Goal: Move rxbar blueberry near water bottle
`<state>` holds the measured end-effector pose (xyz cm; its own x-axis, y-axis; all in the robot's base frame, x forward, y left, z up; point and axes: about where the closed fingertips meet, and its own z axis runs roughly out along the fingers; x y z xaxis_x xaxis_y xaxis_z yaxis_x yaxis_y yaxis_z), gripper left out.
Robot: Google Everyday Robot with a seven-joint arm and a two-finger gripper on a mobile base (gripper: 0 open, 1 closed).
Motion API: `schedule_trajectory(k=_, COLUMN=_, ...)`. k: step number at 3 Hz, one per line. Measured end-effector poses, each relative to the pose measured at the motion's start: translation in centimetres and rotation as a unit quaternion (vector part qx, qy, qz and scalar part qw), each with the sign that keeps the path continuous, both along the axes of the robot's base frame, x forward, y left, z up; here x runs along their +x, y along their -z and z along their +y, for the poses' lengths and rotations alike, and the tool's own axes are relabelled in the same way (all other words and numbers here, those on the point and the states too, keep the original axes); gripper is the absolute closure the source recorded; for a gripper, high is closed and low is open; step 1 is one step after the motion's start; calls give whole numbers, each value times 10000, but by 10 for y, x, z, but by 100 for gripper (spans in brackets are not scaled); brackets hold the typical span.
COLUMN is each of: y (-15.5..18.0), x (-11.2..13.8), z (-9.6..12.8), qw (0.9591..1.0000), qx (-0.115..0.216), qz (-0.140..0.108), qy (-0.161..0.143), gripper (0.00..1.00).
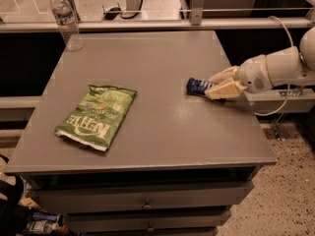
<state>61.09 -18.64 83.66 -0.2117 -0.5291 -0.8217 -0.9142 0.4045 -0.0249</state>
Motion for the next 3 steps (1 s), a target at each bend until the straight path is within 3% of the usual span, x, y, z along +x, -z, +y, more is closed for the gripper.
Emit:
schedule_trajectory(k=2, y=-65, x=42, z=-4, qw=9978, qx=-533, qz=-343, qy=180, gripper=100)
schedule_trajectory(k=3, y=-96, x=81, z=15, qw=9952, qx=-721, qz=-514, qy=425, gripper=100)
